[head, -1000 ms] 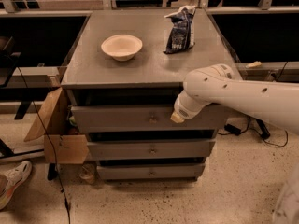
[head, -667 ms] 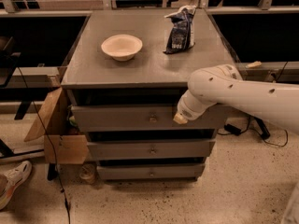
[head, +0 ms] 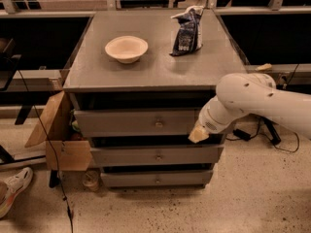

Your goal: Close top drawer

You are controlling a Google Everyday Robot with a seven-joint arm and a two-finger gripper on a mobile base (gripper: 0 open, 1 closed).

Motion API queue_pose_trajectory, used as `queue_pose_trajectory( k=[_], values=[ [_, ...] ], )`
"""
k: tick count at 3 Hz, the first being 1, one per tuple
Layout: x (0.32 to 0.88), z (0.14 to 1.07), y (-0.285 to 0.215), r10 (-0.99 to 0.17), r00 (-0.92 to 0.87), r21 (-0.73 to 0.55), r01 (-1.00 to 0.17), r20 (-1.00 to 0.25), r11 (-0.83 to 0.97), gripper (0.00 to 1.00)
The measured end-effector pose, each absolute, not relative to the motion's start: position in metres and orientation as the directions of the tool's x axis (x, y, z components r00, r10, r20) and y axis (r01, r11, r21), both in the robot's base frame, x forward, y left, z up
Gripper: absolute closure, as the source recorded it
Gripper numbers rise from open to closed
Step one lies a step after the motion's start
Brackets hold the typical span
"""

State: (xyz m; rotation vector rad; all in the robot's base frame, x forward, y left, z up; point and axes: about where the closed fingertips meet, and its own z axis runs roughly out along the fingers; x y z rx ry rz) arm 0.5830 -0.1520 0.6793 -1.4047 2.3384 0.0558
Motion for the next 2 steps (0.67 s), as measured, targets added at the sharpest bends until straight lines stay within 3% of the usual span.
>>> queue_pose_trajectory(
  k=[1, 2],
  values=[
    [0.5735, 0.6719, -0.139, -0.848, -0.363, -0.146, -0.884, -0.386, 0.444, 0.0],
    [0.5733, 0.6718, -0.1386, -0.849, -0.361, -0.146, -0.885, -0.386, 0.443, 0.0]
  ],
)
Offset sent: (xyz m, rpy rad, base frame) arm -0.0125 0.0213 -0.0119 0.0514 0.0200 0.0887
